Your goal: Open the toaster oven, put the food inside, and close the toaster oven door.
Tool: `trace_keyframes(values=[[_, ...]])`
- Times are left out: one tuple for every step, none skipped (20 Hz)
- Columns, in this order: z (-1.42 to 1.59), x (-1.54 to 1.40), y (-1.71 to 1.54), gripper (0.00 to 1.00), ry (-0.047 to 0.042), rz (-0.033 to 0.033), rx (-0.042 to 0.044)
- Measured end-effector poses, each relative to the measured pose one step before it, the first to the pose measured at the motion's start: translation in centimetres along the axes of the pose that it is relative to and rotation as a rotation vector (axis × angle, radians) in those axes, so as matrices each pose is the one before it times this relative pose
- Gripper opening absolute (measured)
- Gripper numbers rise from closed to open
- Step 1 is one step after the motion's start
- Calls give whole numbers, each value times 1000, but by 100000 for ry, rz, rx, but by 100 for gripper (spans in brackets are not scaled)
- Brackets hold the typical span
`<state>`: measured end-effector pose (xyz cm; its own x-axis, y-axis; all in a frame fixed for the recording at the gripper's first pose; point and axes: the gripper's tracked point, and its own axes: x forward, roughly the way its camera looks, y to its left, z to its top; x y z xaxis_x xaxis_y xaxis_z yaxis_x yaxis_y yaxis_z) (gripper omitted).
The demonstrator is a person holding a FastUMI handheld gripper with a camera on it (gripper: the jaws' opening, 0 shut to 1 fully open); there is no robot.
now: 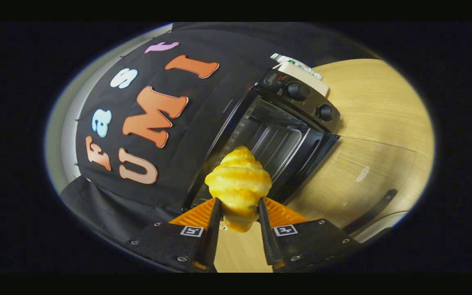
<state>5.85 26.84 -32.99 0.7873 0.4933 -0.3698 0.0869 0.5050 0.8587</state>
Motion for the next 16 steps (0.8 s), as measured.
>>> trace_keyframes(values=[[-43, 522, 42, 47, -47, 157, 599], [16, 611, 37, 47, -122, 152, 1008], [79, 571, 125, 47, -178, 78, 1260], [27, 592, 91, 47, -225, -63, 961], [-42, 559, 61, 47, -392, -44, 614], [48, 636, 113, 47, -215, 53, 563], [-66, 588, 228, 47, 214, 38, 637], [-162, 600, 79, 47, 385, -240, 357], [7, 514, 45, 47, 126, -325, 601], [-103, 462, 13, 47, -32, -588, 729], [229, 616, 74, 49, -94, -422, 1073], [84, 388, 94, 50, 68, -219, 945], [-102, 392, 73, 50, 243, -477, 685], [-163, 535, -468, 54, -20, -2094, -740], [-110, 234, -198, 55, 23, 130, 103], [49, -8, 331, 61, -111, 1103, 792]])
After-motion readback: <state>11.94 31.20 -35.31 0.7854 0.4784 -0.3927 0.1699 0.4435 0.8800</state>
